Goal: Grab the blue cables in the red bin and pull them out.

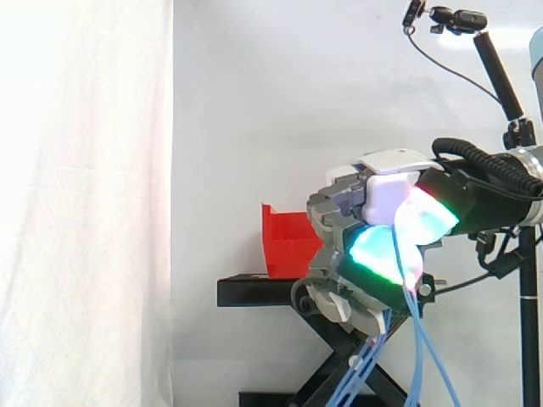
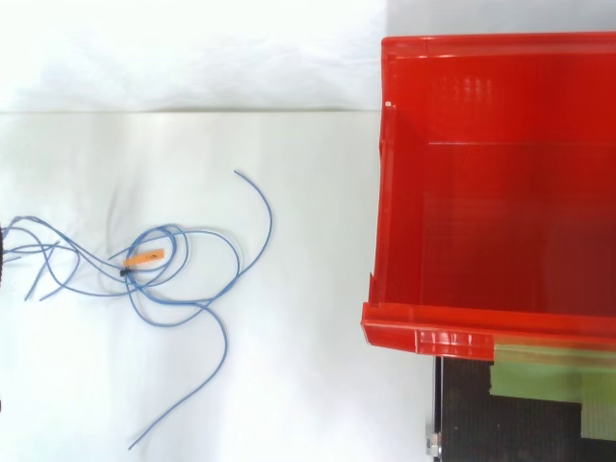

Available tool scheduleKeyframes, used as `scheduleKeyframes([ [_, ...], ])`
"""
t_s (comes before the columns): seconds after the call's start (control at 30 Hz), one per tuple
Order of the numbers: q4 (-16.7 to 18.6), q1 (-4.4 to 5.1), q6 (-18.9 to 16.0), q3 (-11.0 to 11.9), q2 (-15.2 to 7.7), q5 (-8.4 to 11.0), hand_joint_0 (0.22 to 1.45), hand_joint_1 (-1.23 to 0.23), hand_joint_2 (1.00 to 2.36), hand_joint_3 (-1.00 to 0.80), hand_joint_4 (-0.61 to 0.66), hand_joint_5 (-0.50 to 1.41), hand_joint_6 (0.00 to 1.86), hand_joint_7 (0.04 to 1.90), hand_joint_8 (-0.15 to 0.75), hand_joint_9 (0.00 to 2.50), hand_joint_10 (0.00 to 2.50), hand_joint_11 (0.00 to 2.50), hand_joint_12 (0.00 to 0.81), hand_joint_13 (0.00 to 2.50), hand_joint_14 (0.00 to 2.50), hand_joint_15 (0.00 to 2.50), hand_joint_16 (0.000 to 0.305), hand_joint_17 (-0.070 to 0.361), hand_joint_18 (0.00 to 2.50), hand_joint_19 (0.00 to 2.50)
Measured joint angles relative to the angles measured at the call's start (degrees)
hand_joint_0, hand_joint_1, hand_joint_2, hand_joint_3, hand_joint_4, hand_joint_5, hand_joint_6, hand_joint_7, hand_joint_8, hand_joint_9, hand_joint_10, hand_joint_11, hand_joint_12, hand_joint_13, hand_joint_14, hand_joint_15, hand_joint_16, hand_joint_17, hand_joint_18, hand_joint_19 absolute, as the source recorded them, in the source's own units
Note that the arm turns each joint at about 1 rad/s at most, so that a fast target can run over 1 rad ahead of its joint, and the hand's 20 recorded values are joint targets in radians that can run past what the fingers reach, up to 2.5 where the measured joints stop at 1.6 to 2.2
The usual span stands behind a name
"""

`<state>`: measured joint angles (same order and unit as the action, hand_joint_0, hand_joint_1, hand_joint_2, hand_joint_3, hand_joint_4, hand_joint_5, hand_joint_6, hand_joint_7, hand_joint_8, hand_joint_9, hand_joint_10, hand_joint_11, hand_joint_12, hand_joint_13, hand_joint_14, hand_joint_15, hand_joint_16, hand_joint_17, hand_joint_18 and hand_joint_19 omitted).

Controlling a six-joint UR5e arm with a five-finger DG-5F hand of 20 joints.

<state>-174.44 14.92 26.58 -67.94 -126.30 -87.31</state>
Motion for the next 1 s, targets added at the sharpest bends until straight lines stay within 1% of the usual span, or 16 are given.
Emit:
scheduleKeyframes([
  [0.27, -4.1, 0.4, -12.5, -0.2, 0.0, 0.55, 0.98, -0.92, 1.0, -0.97, 0.02, 0.45, 1.54, 0.4, 0.193, 0.75, 0.02, 0.85, 0.317, 0.93, 0.89, 1.52, 0.043, 0.096, 0.8, 1.09],
  [0.37, -5.4, 0.51, -15.9, -0.2, 0.0, 0.85, 0.98, -0.92, 1.0, -0.97, 0.02, 0.45, 1.53, 0.41, 0.197, 0.77, 0.02, 0.85, 0.318, 0.94, 0.91, 1.51, 0.043, 0.096, 0.8, 1.07],
  [0.47, -5.9, 0.53, -17.4, -0.2, 0.0, 0.96, 0.98, -0.92, 1.0, -0.98, 0.02, 0.45, 1.53, 0.4, 0.194, 0.78, 0.02, 0.85, 0.317, 0.95, 0.91, 1.51, 0.042, 0.095, 0.8, 1.07],
  [0.57, -6.0, 0.54, -17.8, -0.2, 0.0, 1.01, 0.98, -0.92, 1.0, -0.98, 0.02, 0.45, 1.53, 0.4, 0.197, 0.8, 0.02, 0.86, 0.317, 0.96, 0.94, 1.5, 0.043, 0.096, 0.81, 1.07],
  [0.83, -6.1, 0.53, -18.0, -0.2, 0.0, 1.03, 0.96, -0.91, 1.0, -1.0, 0.06, 0.45, 1.48, 0.4, 0.208, 0.83, 0.02, 0.9, 0.318, 0.99, 0.94, 1.52, 0.043, 0.096, 0.83, 1.09],
  [0.87, -6.1, 0.51, -18.1, -0.2, 0.0, 1.02, 0.95, -0.9, 1.0, -1.0, 0.08, 0.45, 1.45, 0.38, 0.206, 0.83, 0.02, 0.9, 0.321, 0.99, 0.93, 1.53, 0.043, 0.097, 0.83, 1.09],
  [1.0, -6.1, 0.48, -18.1, -0.2, 0.0, 1.0, 0.91, -0.88, 1.0, -1.0, 0.09, 0.45, 1.39, 0.39, 0.21, 0.84, 0.02, 0.9, 0.32, 1.0, 0.92, 1.55, 0.043, 0.097, 0.83, 1.1],
])
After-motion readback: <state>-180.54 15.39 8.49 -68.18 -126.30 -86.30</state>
